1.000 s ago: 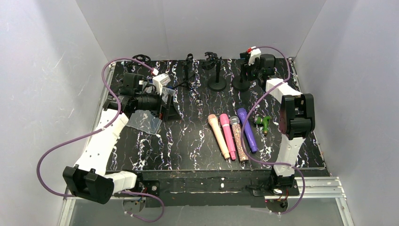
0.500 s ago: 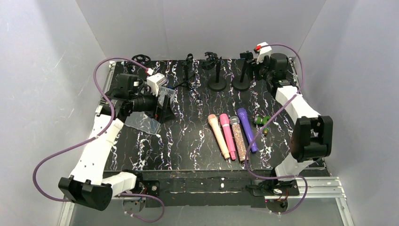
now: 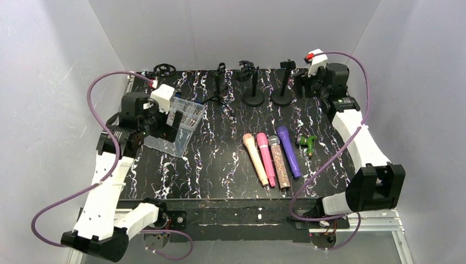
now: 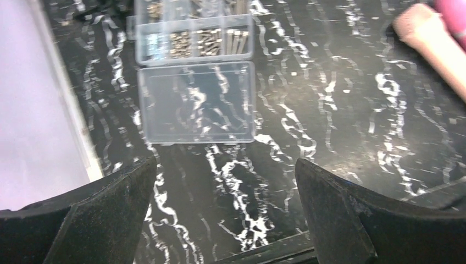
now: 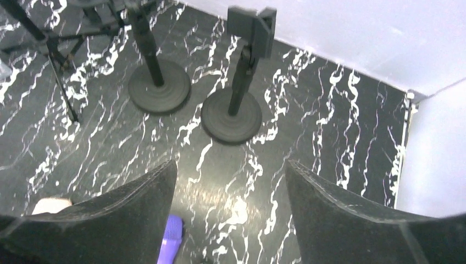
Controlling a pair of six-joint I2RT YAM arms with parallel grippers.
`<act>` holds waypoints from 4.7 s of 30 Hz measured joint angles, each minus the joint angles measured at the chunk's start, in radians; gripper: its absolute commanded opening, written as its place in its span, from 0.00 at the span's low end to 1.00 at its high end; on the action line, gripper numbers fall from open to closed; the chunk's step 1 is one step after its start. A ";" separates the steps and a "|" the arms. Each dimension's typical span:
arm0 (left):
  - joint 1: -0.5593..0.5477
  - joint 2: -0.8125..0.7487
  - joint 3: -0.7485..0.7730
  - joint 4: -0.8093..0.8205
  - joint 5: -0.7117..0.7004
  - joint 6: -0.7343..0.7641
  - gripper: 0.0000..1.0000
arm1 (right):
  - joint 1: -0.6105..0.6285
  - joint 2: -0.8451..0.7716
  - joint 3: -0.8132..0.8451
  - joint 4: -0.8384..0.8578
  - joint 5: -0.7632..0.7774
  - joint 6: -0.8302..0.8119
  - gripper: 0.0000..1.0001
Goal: Remove the microphone from the stand
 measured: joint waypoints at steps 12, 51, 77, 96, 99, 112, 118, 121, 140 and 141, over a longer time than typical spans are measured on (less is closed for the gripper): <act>0.003 -0.207 -0.201 0.045 -0.194 0.014 0.98 | 0.000 -0.267 -0.095 -0.282 0.086 0.066 0.88; 0.056 -0.134 -0.509 0.316 -0.069 -0.254 0.98 | -0.033 -0.701 -0.596 -0.143 0.167 0.131 0.93; 0.087 -0.169 -0.523 0.323 -0.050 -0.280 0.98 | -0.061 -0.717 -0.596 -0.143 0.121 0.130 0.93; 0.090 -0.172 -0.536 0.323 -0.016 -0.280 0.98 | -0.061 -0.716 -0.596 -0.144 0.120 0.130 0.93; 0.091 -0.172 -0.536 0.323 -0.013 -0.280 0.98 | -0.061 -0.716 -0.596 -0.144 0.119 0.130 0.93; 0.092 -0.171 -0.536 0.323 -0.010 -0.279 0.98 | -0.067 -0.716 -0.596 -0.144 0.109 0.130 0.93; 0.092 -0.171 -0.537 0.324 -0.010 -0.278 0.98 | -0.068 -0.716 -0.596 -0.144 0.101 0.130 0.93; 0.092 -0.171 -0.537 0.326 -0.010 -0.276 0.98 | -0.068 -0.716 -0.596 -0.145 0.098 0.130 0.93; 0.092 -0.198 -0.622 0.433 -0.021 -0.175 0.98 | -0.074 -0.745 -0.613 -0.122 0.103 0.131 0.93; 0.092 -0.204 -0.622 0.439 -0.027 -0.172 0.98 | -0.074 -0.752 -0.613 -0.122 0.103 0.132 0.93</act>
